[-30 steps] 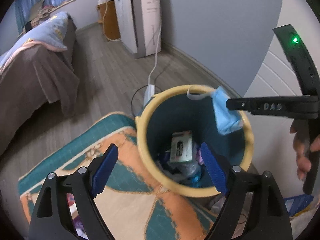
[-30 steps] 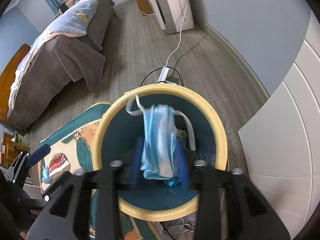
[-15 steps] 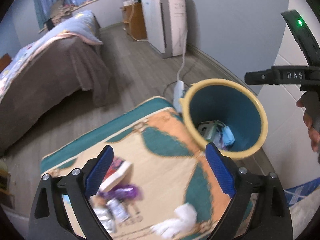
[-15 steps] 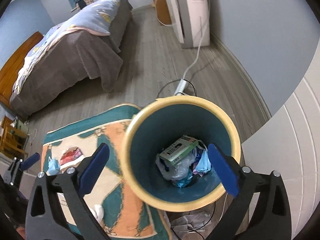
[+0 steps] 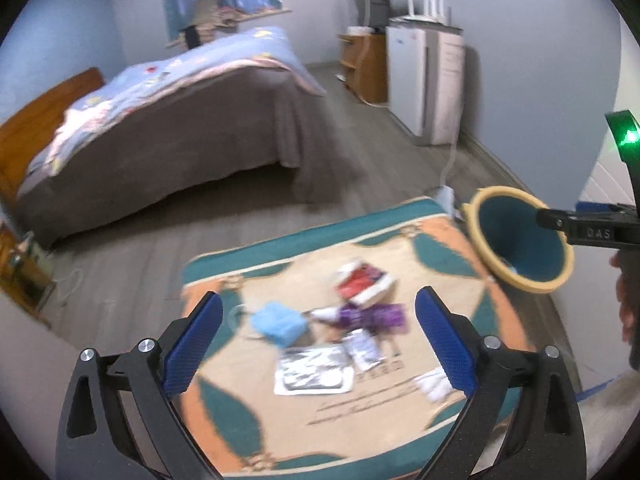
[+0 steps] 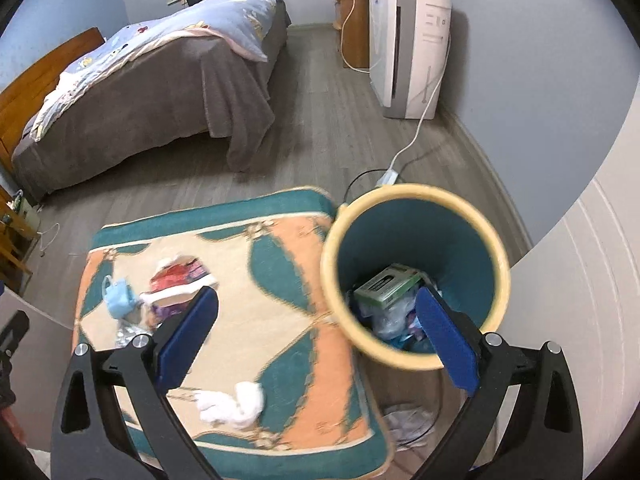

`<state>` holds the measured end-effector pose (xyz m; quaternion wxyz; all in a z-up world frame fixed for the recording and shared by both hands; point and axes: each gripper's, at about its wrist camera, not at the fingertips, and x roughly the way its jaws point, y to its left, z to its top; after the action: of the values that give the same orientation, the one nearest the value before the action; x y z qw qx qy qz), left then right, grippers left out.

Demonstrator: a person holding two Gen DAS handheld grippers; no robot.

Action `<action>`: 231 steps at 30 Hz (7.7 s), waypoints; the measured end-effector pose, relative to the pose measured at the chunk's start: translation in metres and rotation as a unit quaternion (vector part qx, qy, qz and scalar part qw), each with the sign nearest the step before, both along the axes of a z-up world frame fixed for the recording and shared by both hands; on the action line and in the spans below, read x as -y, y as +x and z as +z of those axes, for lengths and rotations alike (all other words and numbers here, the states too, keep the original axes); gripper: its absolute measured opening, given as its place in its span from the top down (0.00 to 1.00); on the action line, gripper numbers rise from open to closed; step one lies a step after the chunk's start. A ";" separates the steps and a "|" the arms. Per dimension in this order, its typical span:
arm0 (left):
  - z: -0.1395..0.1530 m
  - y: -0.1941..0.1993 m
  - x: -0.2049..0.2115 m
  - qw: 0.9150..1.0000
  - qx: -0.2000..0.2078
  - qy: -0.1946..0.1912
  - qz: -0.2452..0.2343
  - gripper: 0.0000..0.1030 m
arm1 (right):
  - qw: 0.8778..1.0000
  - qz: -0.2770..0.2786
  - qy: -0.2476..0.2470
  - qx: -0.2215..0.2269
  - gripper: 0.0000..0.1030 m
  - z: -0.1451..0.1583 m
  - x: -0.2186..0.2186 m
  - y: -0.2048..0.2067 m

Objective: Collect trash
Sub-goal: 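Move both open tools back over the cushion, then grasp the white tissue with the right tool while the left grasps another blue mask, then carry the white tissue and blue mask over the bin, then open both tools to drop the tissue and mask into the bin, then move both open tools back over the remaining trash on the cushion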

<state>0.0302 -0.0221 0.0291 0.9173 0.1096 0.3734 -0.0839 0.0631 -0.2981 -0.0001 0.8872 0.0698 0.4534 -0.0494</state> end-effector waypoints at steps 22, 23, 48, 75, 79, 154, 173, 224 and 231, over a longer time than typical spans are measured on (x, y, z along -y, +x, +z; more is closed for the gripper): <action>-0.063 0.004 -0.071 0.996 -0.068 0.004 0.049 0.06 | 0.991 0.043 -0.037 -0.118 0.06 -0.103 -0.093 -0.026; -0.065 0.004 -0.072 0.996 -0.071 0.004 0.050 0.06 | 0.990 0.052 -0.037 -0.125 0.06 -0.108 -0.097 -0.026; -0.104 0.042 -0.072 0.990 -0.133 -0.008 0.053 0.06 | 0.974 0.178 -0.082 -0.112 0.84 -0.064 -0.105 0.027; -0.190 0.121 -0.044 0.979 -0.194 -0.024 0.064 0.59 | 0.976 0.170 -0.013 -0.137 0.84 -0.096 -0.085 0.074; -0.184 0.117 -0.040 0.981 -0.187 -0.015 0.054 0.73 | 0.976 0.171 -0.014 -0.135 0.84 -0.094 -0.087 0.074; -0.118 0.080 0.304 0.965 -0.135 0.004 -0.223 0.71 | 0.991 -0.089 0.080 -0.064 0.83 -0.074 0.175 0.056; -0.117 0.083 0.298 0.972 -0.115 -0.006 -0.207 0.37 | 0.991 -0.091 0.072 -0.068 0.62 -0.075 0.174 0.061; -0.118 0.039 -0.087 0.982 -0.137 -0.046 0.119 0.09 | 0.983 0.126 -0.011 -0.131 0.06 -0.075 -0.113 0.086; -0.126 0.046 -0.085 0.982 -0.147 -0.048 0.112 0.09 | 0.978 0.153 -0.043 -0.132 0.06 -0.090 -0.135 0.092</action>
<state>0.0766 0.0627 -0.0965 0.8604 0.0093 0.5093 -0.0132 0.1555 -0.1633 -0.0901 0.8187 -0.0457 0.5694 0.0582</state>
